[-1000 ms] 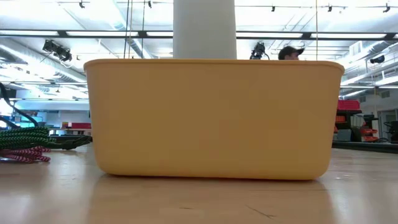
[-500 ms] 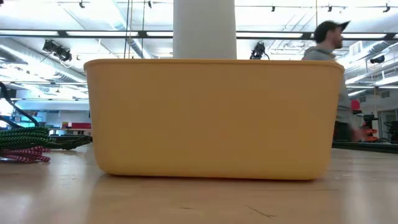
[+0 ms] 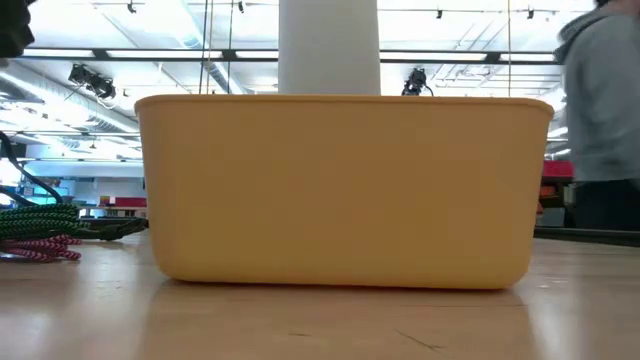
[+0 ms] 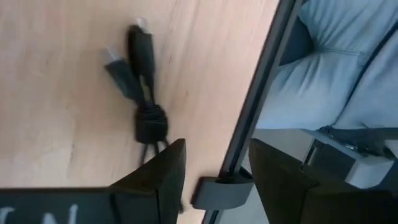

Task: Pick & Place USB Port
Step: Put the black charger cable into the gray bin

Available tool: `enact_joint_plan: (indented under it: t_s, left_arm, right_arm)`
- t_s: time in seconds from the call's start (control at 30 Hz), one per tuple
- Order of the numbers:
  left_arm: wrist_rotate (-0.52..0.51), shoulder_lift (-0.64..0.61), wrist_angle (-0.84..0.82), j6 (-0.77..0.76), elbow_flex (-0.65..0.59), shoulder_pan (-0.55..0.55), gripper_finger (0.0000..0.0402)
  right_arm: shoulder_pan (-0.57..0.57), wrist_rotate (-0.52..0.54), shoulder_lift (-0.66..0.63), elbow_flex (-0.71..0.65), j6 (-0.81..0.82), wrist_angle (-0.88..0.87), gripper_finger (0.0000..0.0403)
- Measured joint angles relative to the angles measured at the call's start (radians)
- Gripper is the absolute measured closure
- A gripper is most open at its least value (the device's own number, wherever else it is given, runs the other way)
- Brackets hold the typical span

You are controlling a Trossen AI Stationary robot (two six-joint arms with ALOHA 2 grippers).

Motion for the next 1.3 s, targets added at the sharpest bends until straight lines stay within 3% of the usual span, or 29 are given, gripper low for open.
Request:
enact_joint_plan:
  t_s: [0.47, 0.63, 0.83, 0.97, 1.1, 1.3]
  left_arm:
    - [0.004, 0.000, -0.040, 0.038, 0.000, 0.049, 0.0220]
    - [0.065, 0.000, -0.040, 0.033, 0.000, 0.055, 0.0220]
    - [0.067, 0.000, -0.058, 0.064, 0.032, 0.056, 0.0220]
    - [0.006, 0.000, -0.171, 0.138, 0.120, 0.057, 0.0220]
    - [-0.138, -0.002, -0.335, 0.159, 0.184, 0.052, 0.0220]
    - [-0.213, 0.016, -0.368, 0.106, 0.186, 0.036, 0.0220]
  right_arm:
    - [0.000, -0.008, 0.000, 0.000, 0.000, -0.001, 0.0344]
    - [0.000, -0.008, 0.000, 0.000, 0.000, -0.002, 0.0344]
    - [0.000, -0.008, 0.000, 0.000, 0.000, -0.004, 0.0344]
    - [0.000, -0.008, 0.000, 0.000, 0.004, -0.008, 0.0344]
    - [0.000, -0.042, 0.000, 0.000, 0.028, -0.026, 0.0344]
    - [0.000, -0.085, 0.000, 0.000, 0.035, -0.033, 0.0344]
